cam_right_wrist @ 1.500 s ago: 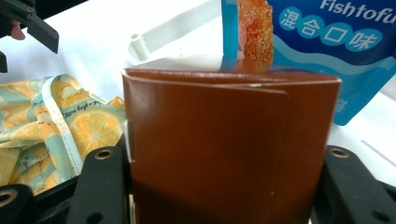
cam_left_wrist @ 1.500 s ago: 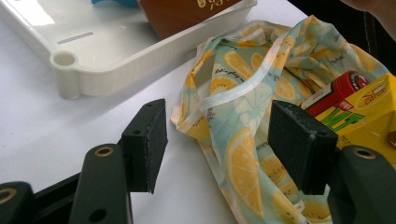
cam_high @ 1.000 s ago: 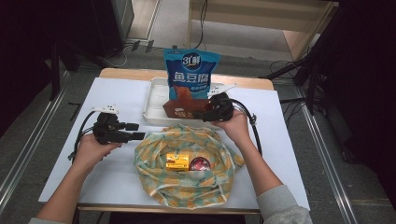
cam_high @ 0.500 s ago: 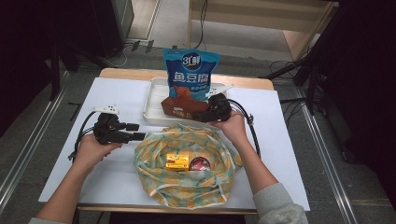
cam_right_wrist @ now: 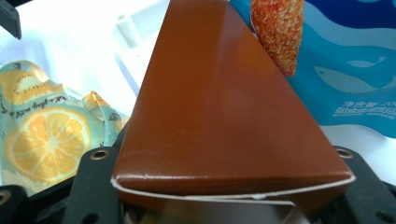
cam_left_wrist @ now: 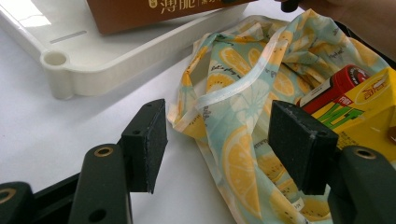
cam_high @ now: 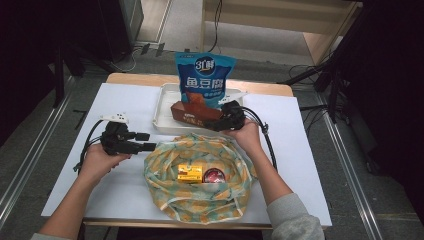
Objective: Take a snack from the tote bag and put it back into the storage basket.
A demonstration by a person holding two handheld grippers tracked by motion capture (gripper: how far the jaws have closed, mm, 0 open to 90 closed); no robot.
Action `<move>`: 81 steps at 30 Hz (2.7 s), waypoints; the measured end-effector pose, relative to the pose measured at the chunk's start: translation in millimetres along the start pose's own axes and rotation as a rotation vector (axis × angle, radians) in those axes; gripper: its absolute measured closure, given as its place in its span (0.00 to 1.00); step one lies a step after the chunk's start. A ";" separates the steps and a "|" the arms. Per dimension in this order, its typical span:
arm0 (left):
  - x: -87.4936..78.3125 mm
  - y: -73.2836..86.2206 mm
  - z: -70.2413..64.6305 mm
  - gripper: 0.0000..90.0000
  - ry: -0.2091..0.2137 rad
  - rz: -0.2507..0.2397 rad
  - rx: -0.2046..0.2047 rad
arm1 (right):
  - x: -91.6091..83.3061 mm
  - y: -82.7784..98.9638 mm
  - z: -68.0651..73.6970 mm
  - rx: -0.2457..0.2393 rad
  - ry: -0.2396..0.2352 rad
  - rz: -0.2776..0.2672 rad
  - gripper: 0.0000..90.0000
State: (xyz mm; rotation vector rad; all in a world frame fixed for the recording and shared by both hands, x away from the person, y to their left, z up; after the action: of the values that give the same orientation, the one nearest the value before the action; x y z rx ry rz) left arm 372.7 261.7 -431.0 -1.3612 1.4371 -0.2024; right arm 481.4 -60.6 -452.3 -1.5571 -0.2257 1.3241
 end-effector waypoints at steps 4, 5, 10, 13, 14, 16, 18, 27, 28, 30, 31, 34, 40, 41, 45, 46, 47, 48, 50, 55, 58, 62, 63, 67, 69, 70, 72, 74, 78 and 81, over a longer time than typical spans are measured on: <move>-0.4 -0.2 0.2 0.42 0.000 -0.002 0.001 | 1.0 2.8 -2.2 0.008 -0.002 0.011 0.46; 0.1 -0.1 -0.3 0.42 0.002 -0.002 -0.001 | 1.1 3.2 -2.7 0.012 -0.005 0.014 0.46; 0.7 -0.1 -0.5 0.42 0.003 -0.001 0.000 | 1.7 4.1 -3.4 0.016 -0.001 0.027 0.45; 0.5 -0.1 -0.3 0.42 0.003 0.000 0.000 | 2.3 4.9 -4.2 0.022 -0.002 0.032 0.44; 0.5 0.0 -0.3 0.42 0.003 0.000 0.000 | 2.4 5.0 -4.9 0.027 -0.002 0.034 0.44; 0.8 0.1 -0.3 0.42 0.002 0.003 0.003 | 2.7 5.4 -6.2 0.034 -0.002 0.033 0.42; 0.8 0.1 -0.4 0.42 0.000 0.006 0.003 | 2.4 5.8 -7.3 0.041 -0.001 0.035 0.40; 1.2 0.1 -0.8 0.42 0.000 0.005 0.004 | -1.2 7.4 -11.1 0.041 0.018 0.040 0.32; 1.1 0.1 -0.6 0.42 0.000 0.005 0.004 | -1.4 8.0 -11.3 0.044 0.018 0.042 0.32; 1.0 0.1 -0.5 0.42 -0.001 0.006 0.002 | -2.7 9.3 -12.7 0.041 0.024 0.042 0.31; 1.0 0.2 -0.4 0.42 0.000 0.007 0.003 | -3.7 9.6 -13.3 0.045 0.028 0.037 0.30; 1.2 0.1 -0.6 0.42 0.001 0.005 0.004 | -7.0 9.8 -15.9 0.050 0.034 0.028 0.29; 0.5 0.1 -0.3 0.42 0.002 0.002 0.002 | -14.9 10.9 -18.4 0.049 0.046 0.018 0.28; 0.5 0.2 -0.2 0.42 0.001 0.004 0.003 | -16.2 11.2 -19.3 0.047 0.049 0.013 0.28; 1.1 0.2 -0.7 0.42 -0.001 0.005 0.004 | -23.0 12.3 -21.3 0.054 0.061 0.002 0.29; 1.1 0.2 -0.5 0.42 -0.002 0.007 0.004 | -25.1 12.7 -21.3 0.054 0.064 -0.003 0.29; 1.1 0.2 -0.4 0.42 -0.003 0.009 0.004 | -27.3 12.9 -21.5 0.053 0.070 -0.008 0.29; 1.3 0.3 -0.4 0.42 -0.001 0.007 0.004 | -29.2 13.2 -21.5 0.052 0.072 -0.010 0.29; 1.7 0.4 -0.6 0.42 -0.001 0.007 0.003 | -32.7 13.3 -21.3 0.052 0.081 -0.011 0.29; 2.0 0.4 -0.9 0.42 0.001 0.007 0.001 | -43.6 11.9 -22.3 0.054 0.124 -0.007 0.29; 2.4 0.5 -0.8 0.42 0.000 0.010 0.003 | -47.5 11.7 -19.4 0.059 0.122 -0.012 0.30; 2.5 0.5 -0.8 0.42 -0.004 0.017 0.006 | -47.9 10.6 -13.4 0.046 0.109 -0.021 0.31; 2.5 0.5 -0.9 0.42 -0.005 0.017 0.006 | -47.6 10.0 -10.8 0.048 0.106 -0.023 0.32; 2.5 0.6 -0.9 0.42 -0.004 0.015 0.006 | -44.4 7.3 -3.6 0.033 0.092 -0.031 0.33; 2.3 0.6 -0.9 0.42 -0.004 0.014 0.005 | -42.5 5.5 0.0 0.026 0.085 -0.035 0.35; 2.3 0.5 -1.0 0.42 -0.004 0.014 0.005 | -41.6 4.8 1.6 0.024 0.083 -0.037 0.36; 2.3 0.5 -1.0 0.42 -0.003 0.012 0.005 | -39.3 3.5 4.8 0.017 0.082 -0.039 0.38; 2.2 0.5 -1.0 0.42 -0.004 0.014 0.006 | -36.3 2.7 7.5 0.011 0.088 -0.036 0.41; 2.2 0.6 -1.0 0.42 -0.005 0.014 0.006 | -30.1 1.5 11.7 0.015 0.079 -0.041 0.46; 2.3 0.7 -0.8 0.42 -0.007 0.015 0.005 | -25.5 0.3 13.8 0.017 0.069 -0.052 0.52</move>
State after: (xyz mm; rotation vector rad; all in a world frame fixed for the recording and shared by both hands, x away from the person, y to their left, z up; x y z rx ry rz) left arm 372.2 259.7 -432.5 -1.3453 1.4392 -0.1913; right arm 460.5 -70.6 -434.8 -1.5692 -0.2099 1.2266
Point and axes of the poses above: each handheld gripper's, and its own axes: x roughly forward along the jaws, y roughly out of its underside, z roughly to its left, the point moved 3 cm from there along x, roughly forward along the jaws, and after that the axes turned 4 degrees about y, right-handed, at the moved point
